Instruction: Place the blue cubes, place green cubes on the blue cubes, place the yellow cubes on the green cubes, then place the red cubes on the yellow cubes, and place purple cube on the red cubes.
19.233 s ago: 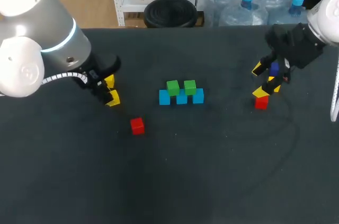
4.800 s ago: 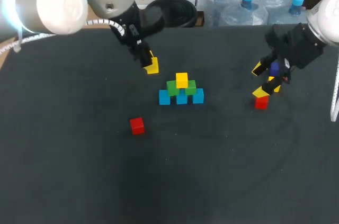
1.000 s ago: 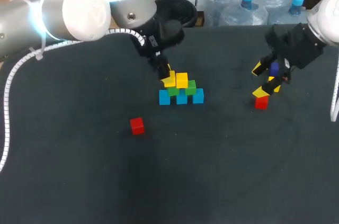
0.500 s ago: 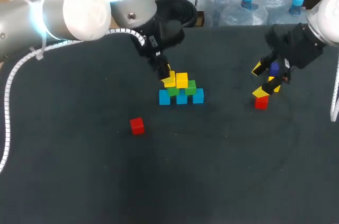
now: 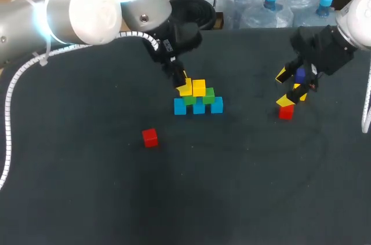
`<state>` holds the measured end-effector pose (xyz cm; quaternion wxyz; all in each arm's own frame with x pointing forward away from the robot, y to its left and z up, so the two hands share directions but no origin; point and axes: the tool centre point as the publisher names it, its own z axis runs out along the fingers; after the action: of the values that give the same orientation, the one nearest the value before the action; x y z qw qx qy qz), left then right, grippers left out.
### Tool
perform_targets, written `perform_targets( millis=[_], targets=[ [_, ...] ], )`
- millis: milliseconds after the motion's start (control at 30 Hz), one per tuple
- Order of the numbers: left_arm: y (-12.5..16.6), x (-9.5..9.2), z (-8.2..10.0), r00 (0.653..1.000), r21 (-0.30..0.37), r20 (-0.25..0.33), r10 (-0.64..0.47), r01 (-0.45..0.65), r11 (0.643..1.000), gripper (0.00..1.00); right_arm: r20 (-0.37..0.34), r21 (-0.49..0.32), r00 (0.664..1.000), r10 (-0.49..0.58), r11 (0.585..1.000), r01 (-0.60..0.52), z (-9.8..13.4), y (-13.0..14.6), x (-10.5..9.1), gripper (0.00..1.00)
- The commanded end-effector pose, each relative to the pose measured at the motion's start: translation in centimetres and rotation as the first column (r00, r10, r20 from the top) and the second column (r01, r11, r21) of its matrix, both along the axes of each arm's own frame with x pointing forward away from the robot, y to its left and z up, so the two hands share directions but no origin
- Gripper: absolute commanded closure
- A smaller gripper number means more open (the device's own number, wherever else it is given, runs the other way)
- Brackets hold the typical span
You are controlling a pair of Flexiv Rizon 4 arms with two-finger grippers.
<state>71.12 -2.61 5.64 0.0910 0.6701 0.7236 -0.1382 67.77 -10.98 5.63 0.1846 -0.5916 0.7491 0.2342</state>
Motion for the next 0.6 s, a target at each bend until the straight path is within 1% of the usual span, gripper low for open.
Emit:
perform_targets(
  millis=[33,600],
  targets=[
    [0.00,0.26,-0.01,1.000,0.001,-0.005,-0.004,0.004,1.000,1.00,0.000,0.002,1.000,0.001,1.000,-0.001,-0.06,0.00,0.05,0.00],
    [-0.08,0.42,-0.09,1.000,0.006,-0.010,-0.002,0.003,1.000,1.00,0.000,0.002,1.000,0.001,1.000,-0.001,-0.06,0.00,0.05,0.00]
  ],
)
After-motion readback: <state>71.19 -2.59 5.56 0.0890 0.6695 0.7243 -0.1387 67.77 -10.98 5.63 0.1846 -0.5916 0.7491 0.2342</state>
